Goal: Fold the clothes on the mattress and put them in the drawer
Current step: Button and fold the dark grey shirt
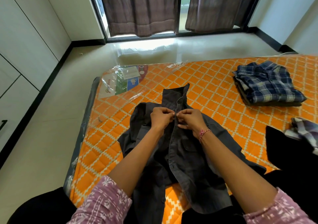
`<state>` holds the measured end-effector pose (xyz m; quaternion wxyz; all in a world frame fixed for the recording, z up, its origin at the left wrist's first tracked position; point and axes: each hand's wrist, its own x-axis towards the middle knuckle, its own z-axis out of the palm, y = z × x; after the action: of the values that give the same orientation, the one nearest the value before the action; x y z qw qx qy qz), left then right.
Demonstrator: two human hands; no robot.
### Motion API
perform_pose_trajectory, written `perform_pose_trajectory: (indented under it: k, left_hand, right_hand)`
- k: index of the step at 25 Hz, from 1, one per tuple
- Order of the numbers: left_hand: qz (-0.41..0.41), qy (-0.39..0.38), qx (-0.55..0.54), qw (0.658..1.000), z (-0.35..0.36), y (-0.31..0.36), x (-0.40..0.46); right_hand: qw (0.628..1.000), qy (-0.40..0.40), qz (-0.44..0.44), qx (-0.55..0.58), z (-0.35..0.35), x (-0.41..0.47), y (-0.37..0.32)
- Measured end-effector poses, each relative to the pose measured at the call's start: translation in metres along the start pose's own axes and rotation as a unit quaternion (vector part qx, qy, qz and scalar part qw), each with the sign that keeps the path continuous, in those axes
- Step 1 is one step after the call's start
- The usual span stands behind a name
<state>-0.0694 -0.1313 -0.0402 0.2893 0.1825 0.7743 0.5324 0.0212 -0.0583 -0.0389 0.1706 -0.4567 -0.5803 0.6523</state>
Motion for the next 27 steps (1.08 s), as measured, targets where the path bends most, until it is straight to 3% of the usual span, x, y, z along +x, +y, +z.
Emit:
perform_pose_trajectory:
  k: [5, 9, 14, 18, 23, 27]
  left_hand:
    - [-0.02, 0.046, -0.02, 0.999, 0.006, 0.006, -0.004]
    - [-0.096, 0.093, -0.089, 0.987, 0.01, 0.005, -0.004]
    - [-0.072, 0.06, -0.124, 0.988, 0.009, -0.002, -0.005]
    - [-0.029, -0.045, -0.153, 0.987, 0.001, -0.001, -0.001]
    - [-0.011, -0.129, -0.202, 0.971, -0.007, 0.003, 0.004]
    - [-0.08, -0.128, -0.278, 0.949, -0.004, 0.0, 0.004]
  right_hand:
    - [0.987, 0.035, -0.099, -0.122, 0.002, 0.0, -0.008]
    - [0.968, 0.082, -0.149, -0.187, 0.012, -0.007, -0.005]
    - [0.999, 0.027, -0.018, -0.002, 0.009, -0.012, -0.007]
    - [0.994, -0.024, 0.085, 0.066, -0.001, -0.011, -0.019]
    - [0.98, -0.072, 0.14, 0.122, -0.017, -0.003, -0.027]
    - [0.977, -0.08, 0.142, 0.138, -0.01, 0.002, -0.02]
